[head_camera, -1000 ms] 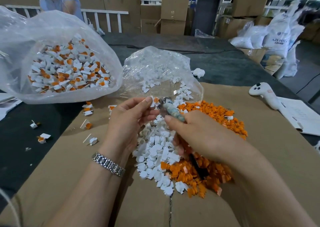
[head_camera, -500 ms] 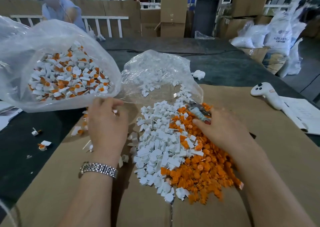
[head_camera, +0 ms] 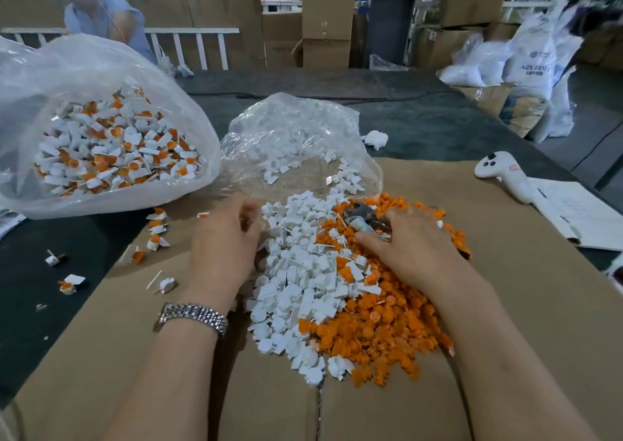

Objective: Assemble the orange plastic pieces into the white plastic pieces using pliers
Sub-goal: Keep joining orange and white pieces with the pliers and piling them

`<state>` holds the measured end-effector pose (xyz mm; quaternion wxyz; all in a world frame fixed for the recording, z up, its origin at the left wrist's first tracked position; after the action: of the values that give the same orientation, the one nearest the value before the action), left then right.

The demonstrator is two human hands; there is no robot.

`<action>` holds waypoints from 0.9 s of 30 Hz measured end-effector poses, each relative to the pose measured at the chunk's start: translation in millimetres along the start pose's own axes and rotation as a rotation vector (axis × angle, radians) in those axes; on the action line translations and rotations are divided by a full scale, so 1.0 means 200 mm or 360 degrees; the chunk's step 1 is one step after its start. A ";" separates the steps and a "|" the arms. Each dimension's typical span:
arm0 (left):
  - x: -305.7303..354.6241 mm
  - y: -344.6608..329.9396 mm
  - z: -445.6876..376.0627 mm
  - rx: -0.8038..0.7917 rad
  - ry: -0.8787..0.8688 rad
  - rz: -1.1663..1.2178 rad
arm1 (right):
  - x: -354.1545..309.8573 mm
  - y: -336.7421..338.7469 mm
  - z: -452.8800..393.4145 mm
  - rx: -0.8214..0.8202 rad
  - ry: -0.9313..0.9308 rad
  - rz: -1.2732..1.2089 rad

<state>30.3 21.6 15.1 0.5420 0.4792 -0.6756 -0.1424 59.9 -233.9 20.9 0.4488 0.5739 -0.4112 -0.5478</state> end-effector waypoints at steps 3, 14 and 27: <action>0.01 0.01 0.01 -0.0026 0.0159 0.0451 | -0.01 0.07 0.02 0.0142 0.0141 -0.0178; 0.00 -0.03 0.03 -0.0461 0.0472 0.1227 | -0.10 0.08 0.14 -0.0394 0.0823 -0.0444; 0.08 -0.07 0.07 -0.0956 0.0486 0.1531 | -0.09 0.12 0.10 0.0052 0.0598 -0.1062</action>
<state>26.0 -2.7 9.1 0.7490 -0.0407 -0.6614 0.0050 40.0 -223.7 48.2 0.3042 0.7736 -0.1210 -0.5425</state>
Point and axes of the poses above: each hand's wrist, its own z-axis away from the middle knuckle, its own y-axis out of the back of the hand, x = y × z, the point moved 4 cm from there along -z, towards the middle knuckle, and after that the axes turned 1 degree about -z, right-handed, at the moved point
